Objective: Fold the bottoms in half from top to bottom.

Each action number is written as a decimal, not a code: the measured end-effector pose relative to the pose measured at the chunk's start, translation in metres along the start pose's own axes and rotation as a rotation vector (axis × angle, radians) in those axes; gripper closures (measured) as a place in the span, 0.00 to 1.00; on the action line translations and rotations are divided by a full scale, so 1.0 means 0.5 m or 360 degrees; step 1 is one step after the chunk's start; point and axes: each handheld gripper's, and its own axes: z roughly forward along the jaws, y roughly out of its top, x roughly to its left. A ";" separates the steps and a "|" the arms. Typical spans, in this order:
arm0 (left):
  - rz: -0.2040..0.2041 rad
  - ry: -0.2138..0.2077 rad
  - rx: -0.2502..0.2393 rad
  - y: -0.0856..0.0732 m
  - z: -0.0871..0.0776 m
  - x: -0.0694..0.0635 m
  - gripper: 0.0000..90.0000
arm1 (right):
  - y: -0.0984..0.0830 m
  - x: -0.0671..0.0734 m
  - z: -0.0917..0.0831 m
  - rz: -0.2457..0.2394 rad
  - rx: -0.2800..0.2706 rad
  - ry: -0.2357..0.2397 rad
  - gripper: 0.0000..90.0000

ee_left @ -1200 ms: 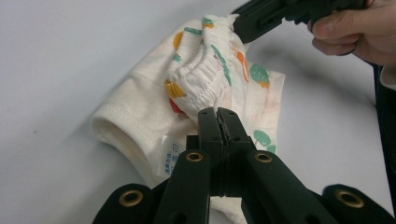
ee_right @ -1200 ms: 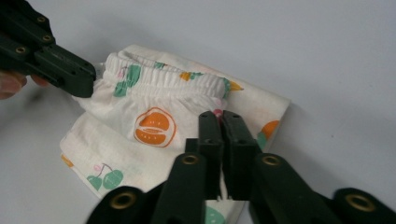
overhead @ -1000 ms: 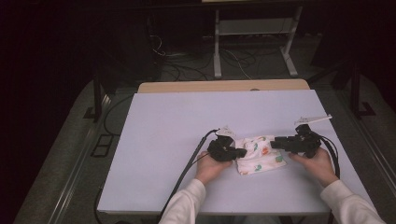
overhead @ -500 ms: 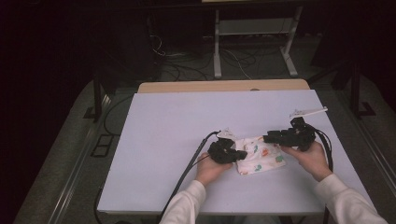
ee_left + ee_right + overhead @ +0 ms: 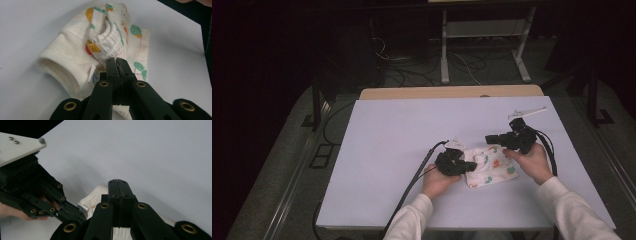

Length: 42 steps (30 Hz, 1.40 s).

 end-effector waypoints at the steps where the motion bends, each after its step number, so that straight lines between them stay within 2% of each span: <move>1: 0.0003 0.0000 0.0002 0.000 0.000 0.000 0.99 | 0.001 0.000 0.004 0.0003 0.0010 -0.0009 0.98; 6: 0.0003 0.0005 -0.0004 0.000 0.000 0.000 0.98 | 0.003 -0.011 0.026 0.0045 0.0063 -0.0010 0.98; 9: 0.0007 0.0003 -0.0004 0.000 0.001 -0.001 0.98 | 0.001 -0.020 0.039 0.0114 0.0104 -0.0020 0.98; 21: -0.0004 0.0000 -0.0005 -0.001 0.002 -0.001 0.98 | -0.009 -0.037 0.084 0.0166 0.0302 -0.0066 0.98; 28: -0.0011 -0.0010 0.0015 -0.002 0.003 -0.001 0.97 | -0.013 -0.045 0.094 0.0199 0.0366 -0.0040 0.98; 29: -0.0031 -0.0017 0.0011 -0.002 0.004 0.000 0.96 | -0.014 -0.046 0.094 0.0200 0.0376 -0.0033 0.98; 31: -0.0089 -0.0067 0.0003 -0.001 0.004 0.004 0.85 | -0.014 -0.047 0.093 0.0198 0.0386 -0.0023 0.98; 33: -0.0120 -0.0087 -0.0014 -0.001 0.004 0.005 0.77 | -0.014 -0.045 0.088 0.0200 0.0390 -0.0014 0.98; 38: -0.0124 -0.0075 -0.0064 0.003 -0.002 0.002 0.65 | -0.013 -0.041 0.076 0.0181 0.0411 0.0002 0.98; 42: -0.0166 -0.0047 -0.0114 0.008 -0.010 0.003 0.53 | -0.017 -0.034 0.065 0.0168 0.0419 0.0011 0.98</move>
